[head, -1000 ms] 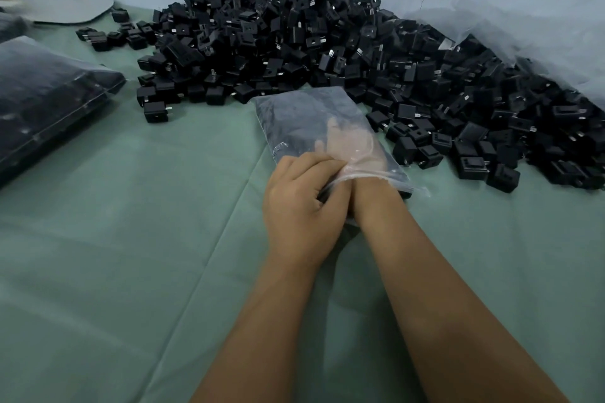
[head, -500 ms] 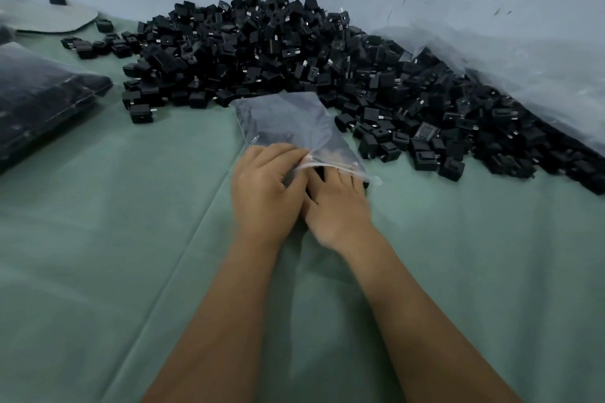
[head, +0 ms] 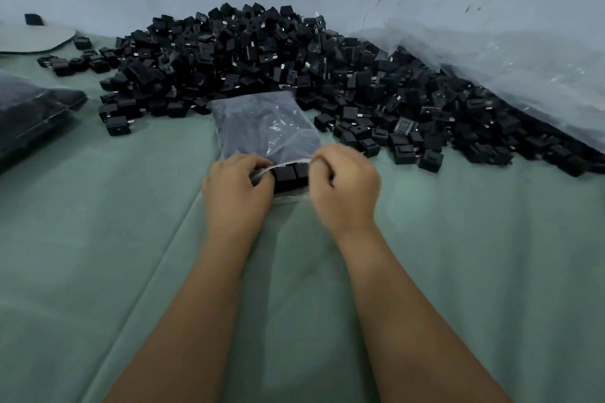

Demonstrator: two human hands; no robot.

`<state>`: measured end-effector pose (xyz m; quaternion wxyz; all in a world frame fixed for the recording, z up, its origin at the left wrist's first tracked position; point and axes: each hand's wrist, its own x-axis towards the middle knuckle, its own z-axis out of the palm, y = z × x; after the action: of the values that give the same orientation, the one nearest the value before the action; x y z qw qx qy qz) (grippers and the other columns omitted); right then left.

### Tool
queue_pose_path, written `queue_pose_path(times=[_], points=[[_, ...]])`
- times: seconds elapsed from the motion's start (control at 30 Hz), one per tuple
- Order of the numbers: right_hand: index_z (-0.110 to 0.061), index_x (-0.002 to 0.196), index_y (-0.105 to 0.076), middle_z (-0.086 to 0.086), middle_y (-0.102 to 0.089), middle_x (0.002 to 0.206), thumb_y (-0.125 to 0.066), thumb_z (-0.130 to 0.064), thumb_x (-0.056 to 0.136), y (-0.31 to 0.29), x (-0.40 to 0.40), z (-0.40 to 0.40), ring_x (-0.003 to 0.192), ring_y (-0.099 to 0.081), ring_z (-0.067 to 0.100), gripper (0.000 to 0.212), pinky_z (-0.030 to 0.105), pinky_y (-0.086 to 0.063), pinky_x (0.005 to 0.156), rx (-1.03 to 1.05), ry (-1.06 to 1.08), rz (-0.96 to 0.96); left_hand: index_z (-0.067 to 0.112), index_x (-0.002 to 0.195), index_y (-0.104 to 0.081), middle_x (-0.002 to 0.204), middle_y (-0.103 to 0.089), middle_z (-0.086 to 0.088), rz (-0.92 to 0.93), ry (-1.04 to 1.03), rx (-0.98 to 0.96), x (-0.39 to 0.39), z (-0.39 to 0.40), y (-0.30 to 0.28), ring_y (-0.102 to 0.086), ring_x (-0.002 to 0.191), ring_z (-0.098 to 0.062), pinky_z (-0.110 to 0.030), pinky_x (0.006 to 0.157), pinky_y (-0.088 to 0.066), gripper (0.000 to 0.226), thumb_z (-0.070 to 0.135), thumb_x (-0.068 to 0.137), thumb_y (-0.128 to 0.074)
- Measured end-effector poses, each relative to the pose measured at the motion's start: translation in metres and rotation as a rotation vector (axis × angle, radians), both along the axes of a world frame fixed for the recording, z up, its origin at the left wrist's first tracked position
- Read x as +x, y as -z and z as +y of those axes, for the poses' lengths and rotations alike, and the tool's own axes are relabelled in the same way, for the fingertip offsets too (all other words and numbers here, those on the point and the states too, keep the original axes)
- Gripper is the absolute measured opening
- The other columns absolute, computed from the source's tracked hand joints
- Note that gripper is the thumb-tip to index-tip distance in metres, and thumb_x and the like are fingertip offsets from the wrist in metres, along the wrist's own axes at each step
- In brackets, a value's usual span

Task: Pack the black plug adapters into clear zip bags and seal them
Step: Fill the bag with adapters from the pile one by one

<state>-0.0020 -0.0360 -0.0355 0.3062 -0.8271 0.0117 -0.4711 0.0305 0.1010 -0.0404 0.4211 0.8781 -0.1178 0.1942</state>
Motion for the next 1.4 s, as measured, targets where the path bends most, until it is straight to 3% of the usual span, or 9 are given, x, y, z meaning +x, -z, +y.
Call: queue_pose_path(times=[0.17, 0.27, 0.47, 0.57, 0.67, 0.83, 1.03, 1.23, 1.4], points=[[-0.027, 0.108, -0.064, -0.012, -0.047, 0.098, -0.046, -0.017, 0.086, 0.004, 0.012, -0.056, 0.099, -0.051, 0.014, 0.031, 0.028, -0.037, 0.067, 0.297, 0.237, 0.239, 0.018, 0.098, -0.071, 0.102, -0.066, -0.001, -0.048, -0.079, 0.218, 0.001, -0.007, 0.006, -0.053, 0.098, -0.030, -0.039, 0.087, -0.038, 0.017, 0.017, 0.085, -0.059], [-0.040, 0.116, -0.061, -0.010, -0.042, 0.111, -0.046, -0.020, 0.085, 0.012, 0.018, -0.072, 0.114, -0.045, 0.016, 0.039, 0.032, -0.044, 0.084, 0.540, 0.199, 0.411, 0.020, 0.095, -0.071, 0.098, -0.067, 0.001, -0.037, -0.069, 0.156, 0.002, -0.006, 0.006, -0.054, 0.096, -0.027, -0.040, 0.089, -0.041, 0.019, 0.025, 0.085, -0.056], [-0.044, 0.137, -0.045, -0.003, -0.024, 0.157, -0.040, -0.029, 0.087, 0.015, 0.023, -0.070, 0.142, -0.017, 0.016, 0.053, 0.036, -0.013, 0.113, 0.218, 0.211, 0.771, 0.021, 0.094, -0.074, 0.094, -0.071, 0.003, 0.032, -0.034, -0.068, 0.004, -0.005, 0.002, -0.062, 0.095, -0.024, -0.045, 0.089, -0.048, 0.015, 0.022, 0.085, -0.062], [-0.039, 0.136, -0.048, -0.003, -0.035, 0.151, -0.041, -0.031, 0.089, 0.015, 0.023, -0.071, 0.138, -0.026, 0.016, 0.048, 0.034, -0.020, 0.109, 0.216, 0.226, 0.718, 0.023, 0.093, -0.074, 0.091, -0.072, 0.006, 0.080, -0.027, -0.133, 0.003, -0.004, 0.000, -0.063, 0.095, -0.023, -0.045, 0.089, -0.049, 0.017, 0.026, 0.083, -0.060], [-0.038, 0.115, -0.061, -0.004, -0.056, 0.123, -0.046, -0.026, 0.088, 0.014, 0.018, -0.068, 0.112, -0.038, 0.012, 0.033, 0.026, -0.032, 0.086, 0.426, 0.223, 0.452, 0.026, 0.091, -0.074, 0.088, -0.071, 0.009, 0.115, -0.008, -0.194, 0.001, -0.005, -0.003, -0.064, 0.095, -0.021, -0.044, 0.088, -0.051, 0.025, 0.034, 0.077, -0.055], [-0.041, 0.085, -0.049, -0.014, -0.053, 0.095, -0.052, -0.022, 0.074, -0.002, 0.007, -0.040, 0.096, -0.051, 0.018, 0.022, 0.028, -0.040, 0.071, 0.552, -0.001, 0.119, 0.027, 0.091, -0.077, 0.091, -0.072, 0.008, 0.117, 0.015, -0.242, 0.000, -0.006, -0.004, -0.065, 0.095, -0.020, -0.043, 0.089, -0.051, 0.025, 0.035, 0.076, -0.057], [-0.028, 0.082, -0.041, -0.013, -0.046, 0.086, -0.056, -0.018, 0.072, 0.000, 0.000, 0.012, 0.086, -0.043, 0.012, 0.020, 0.021, -0.037, 0.067, 0.123, -0.210, 0.173, 0.025, 0.092, -0.077, 0.092, -0.072, 0.006, 0.154, -0.022, -0.379, 0.004, -0.004, -0.003, -0.065, 0.094, -0.016, -0.042, 0.087, -0.052, 0.013, 0.027, 0.086, -0.066], [-0.024, 0.081, -0.039, -0.013, -0.044, 0.081, -0.057, -0.023, 0.071, 0.000, -0.009, 0.014, 0.081, -0.040, 0.011, 0.020, 0.025, -0.039, 0.059, -0.047, -0.219, 0.144, 0.033, 0.075, -0.072, 0.076, -0.072, 0.011, 0.210, -0.032, -0.539, 0.002, -0.004, -0.007, -0.066, 0.074, -0.004, -0.023, 0.067, -0.050, 0.017, 0.023, 0.085, -0.064], [-0.019, 0.085, -0.048, -0.009, -0.049, 0.086, -0.062, -0.023, 0.074, 0.001, -0.006, 0.018, 0.083, -0.040, 0.011, 0.019, 0.029, -0.043, 0.058, -0.225, -0.211, 0.258, 0.026, 0.084, -0.073, 0.086, -0.072, 0.003, 0.200, -0.056, -0.609, 0.005, -0.005, -0.005, -0.067, 0.082, -0.013, -0.034, 0.076, -0.056, 0.013, 0.017, 0.085, -0.063]])
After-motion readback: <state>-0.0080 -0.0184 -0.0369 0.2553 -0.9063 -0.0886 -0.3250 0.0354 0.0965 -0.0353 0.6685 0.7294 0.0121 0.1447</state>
